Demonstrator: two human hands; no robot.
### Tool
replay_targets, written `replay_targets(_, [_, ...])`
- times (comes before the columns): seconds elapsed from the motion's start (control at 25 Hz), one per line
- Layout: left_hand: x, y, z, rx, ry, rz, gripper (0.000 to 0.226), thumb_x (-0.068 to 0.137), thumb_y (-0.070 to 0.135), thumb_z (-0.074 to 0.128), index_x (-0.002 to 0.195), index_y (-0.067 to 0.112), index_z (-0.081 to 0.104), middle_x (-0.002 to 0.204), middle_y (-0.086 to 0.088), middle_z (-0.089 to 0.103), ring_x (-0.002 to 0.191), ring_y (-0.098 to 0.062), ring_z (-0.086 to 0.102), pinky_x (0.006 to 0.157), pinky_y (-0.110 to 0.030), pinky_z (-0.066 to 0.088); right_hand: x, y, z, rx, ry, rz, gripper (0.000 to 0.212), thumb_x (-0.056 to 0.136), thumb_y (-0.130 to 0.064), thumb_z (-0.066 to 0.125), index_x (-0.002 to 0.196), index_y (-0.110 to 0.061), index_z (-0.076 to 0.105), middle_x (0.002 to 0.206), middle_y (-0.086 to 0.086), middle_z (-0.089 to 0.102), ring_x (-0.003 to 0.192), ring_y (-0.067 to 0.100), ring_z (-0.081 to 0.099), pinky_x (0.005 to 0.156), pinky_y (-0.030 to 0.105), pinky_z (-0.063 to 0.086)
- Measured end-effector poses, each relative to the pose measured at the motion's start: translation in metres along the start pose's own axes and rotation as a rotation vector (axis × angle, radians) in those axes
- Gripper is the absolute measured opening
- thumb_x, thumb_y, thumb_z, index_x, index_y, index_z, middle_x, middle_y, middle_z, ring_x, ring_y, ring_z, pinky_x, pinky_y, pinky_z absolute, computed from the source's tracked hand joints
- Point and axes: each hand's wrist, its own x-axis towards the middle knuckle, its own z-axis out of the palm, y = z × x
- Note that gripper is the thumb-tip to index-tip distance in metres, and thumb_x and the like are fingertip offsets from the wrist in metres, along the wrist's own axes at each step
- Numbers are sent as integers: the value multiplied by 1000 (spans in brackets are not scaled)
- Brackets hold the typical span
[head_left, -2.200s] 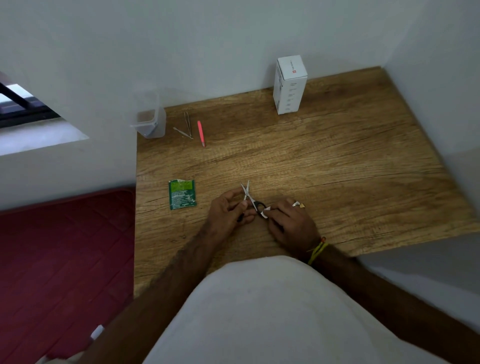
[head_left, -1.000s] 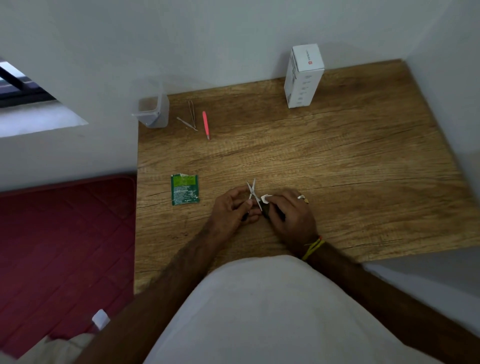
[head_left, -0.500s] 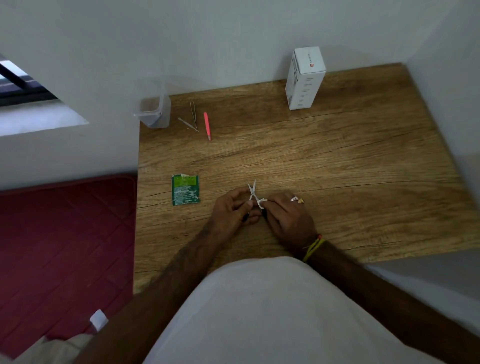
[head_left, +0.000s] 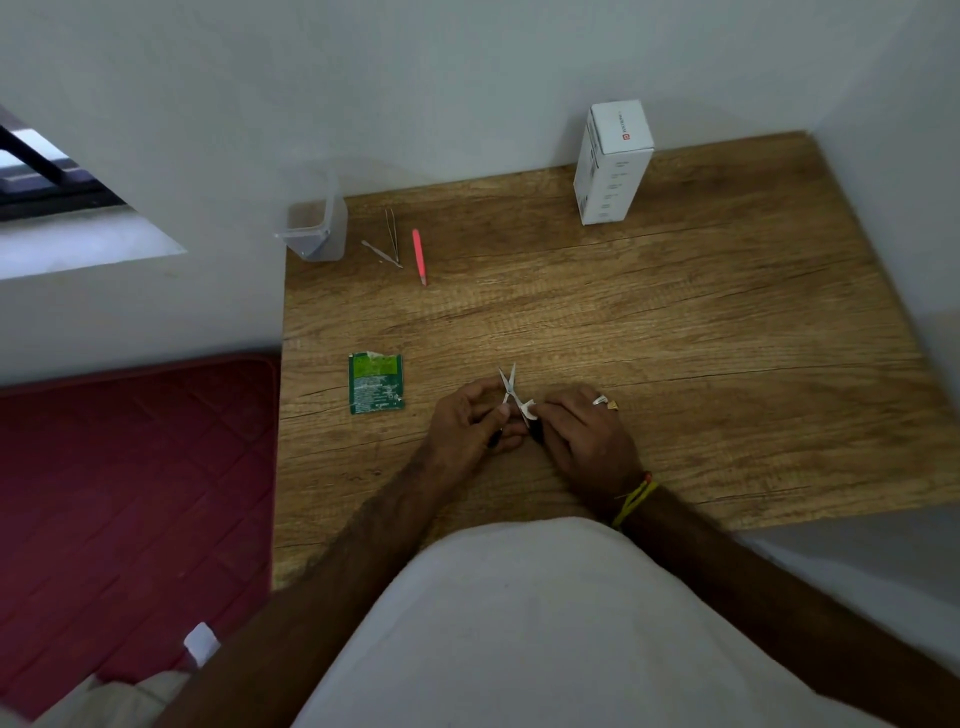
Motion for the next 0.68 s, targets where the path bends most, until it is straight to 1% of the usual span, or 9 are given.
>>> replay_targets(0.16, [2,-2,-1,-10,8,0,38,99,-2,54,135,9,53,100,-7,76,82,-20,75,76,-31,62,-4,0,-1,71,-5,27,16,91,-4,63,104,-3,72,97,10,69,86,29,63,82,42,50])
replay_targets(0.32, [3,-4,-2,-22,-5,-4,37,99,-1,54,134,11,54,102,-8,76,86,-23,75,78,-33,62,-6,-2,-2,118,-2,104,16,90,-3,64,104,-3,72,95,9,68,85,26,62,80,41,49])
replay_targets(0.44, [1,-3,-3,-29,-14,6,35,99,-2,54,130,14,56,100,-5,77,87,-23,76,78,-32,62,-11,-3,-6,157,-18,104,15,90,-4,62,101,-2,72,95,9,68,86,25,62,76,42,49])
replay_targets(0.52, [3,-4,-3,-36,-15,7,35,98,-2,54,130,14,56,103,-7,77,88,-24,75,78,-32,62,-13,-4,-7,184,-32,113,15,90,-5,61,100,-3,72,96,7,68,87,24,62,75,43,50])
replay_targets(0.68, [2,-6,-3,-43,-10,11,34,99,-2,54,127,17,58,103,-7,77,87,-22,75,79,-33,62,-11,-3,-8,242,25,242,18,91,-3,62,105,-4,72,100,5,68,91,20,63,80,40,51])
